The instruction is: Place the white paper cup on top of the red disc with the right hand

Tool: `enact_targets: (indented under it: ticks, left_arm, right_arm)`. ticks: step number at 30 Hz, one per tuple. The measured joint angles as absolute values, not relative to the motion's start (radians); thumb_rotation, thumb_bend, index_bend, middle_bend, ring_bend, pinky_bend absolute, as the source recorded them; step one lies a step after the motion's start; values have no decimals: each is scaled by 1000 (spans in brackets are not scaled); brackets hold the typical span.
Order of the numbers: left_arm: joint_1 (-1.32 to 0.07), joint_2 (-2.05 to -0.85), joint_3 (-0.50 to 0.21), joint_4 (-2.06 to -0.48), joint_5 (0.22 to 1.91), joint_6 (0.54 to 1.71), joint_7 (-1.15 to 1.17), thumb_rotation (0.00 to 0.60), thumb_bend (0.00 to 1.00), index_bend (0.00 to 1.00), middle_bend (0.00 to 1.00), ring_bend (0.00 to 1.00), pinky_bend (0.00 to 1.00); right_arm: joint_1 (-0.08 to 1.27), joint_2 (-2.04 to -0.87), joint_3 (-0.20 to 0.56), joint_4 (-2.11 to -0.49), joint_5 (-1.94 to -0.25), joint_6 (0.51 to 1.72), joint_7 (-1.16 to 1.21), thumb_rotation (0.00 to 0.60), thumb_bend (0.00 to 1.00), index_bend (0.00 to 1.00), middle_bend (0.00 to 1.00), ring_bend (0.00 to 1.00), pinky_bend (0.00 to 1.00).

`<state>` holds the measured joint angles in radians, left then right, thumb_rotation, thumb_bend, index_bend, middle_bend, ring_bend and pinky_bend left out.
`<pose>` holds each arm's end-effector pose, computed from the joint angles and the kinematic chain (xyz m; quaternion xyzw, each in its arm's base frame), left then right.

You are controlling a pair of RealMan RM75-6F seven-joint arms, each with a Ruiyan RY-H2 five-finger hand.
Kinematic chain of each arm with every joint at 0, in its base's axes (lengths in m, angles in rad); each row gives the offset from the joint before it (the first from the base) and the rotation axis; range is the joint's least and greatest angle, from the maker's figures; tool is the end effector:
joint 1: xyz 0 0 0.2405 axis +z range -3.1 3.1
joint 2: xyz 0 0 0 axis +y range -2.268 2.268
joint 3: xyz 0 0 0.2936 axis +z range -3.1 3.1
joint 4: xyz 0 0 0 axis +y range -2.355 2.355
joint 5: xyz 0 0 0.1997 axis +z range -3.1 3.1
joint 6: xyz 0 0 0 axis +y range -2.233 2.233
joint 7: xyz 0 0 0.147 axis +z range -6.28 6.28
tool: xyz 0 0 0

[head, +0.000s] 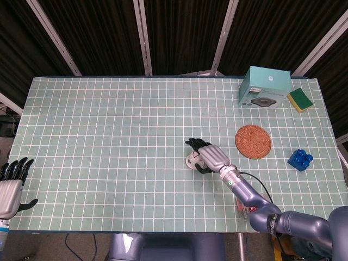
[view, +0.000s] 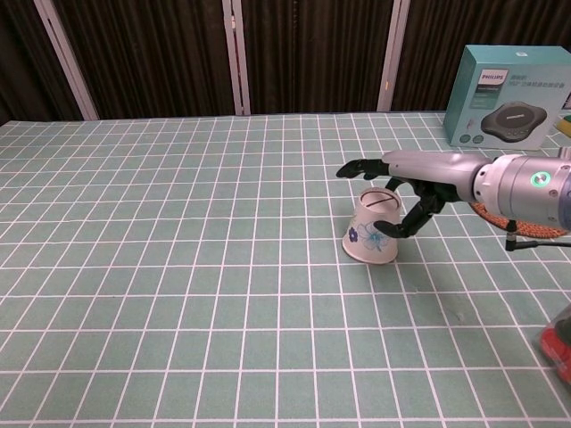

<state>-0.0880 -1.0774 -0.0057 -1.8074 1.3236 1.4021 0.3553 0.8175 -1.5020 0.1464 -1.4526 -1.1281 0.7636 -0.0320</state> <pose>-0.3357 0.1720 0.1722 -0.6199 -0.4048 -0.2545 0.6222 -0.1697 -0.3775 -0.0152 0.7467 -0.4698 0.3541 0.3104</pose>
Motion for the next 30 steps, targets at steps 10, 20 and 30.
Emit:
enact_targets:
  ticks: [10, 20, 30]
  left_arm:
    - [-84, -1069, -1, -1817, 1344, 1411, 342, 600, 0, 0, 0, 0, 0]
    - [-66, -1065, 5, -1811, 1413, 1468, 315, 600, 0, 0, 0, 0, 0]
    - [-45, -1061, 24, -1810, 1489, 1509, 277, 600, 0, 0, 0, 0, 0]
  right_arm:
    - [757, -1382, 115, -1615, -1200, 842, -41, 600, 384, 0, 0, 0, 8]
    - [656, -1190, 58, -1690, -1414, 1044, -90, 600, 187, 0, 0, 0, 0]
    - [466, -1095, 1, -1640, -1591, 1389, -71, 600, 74, 0, 0, 0, 0]
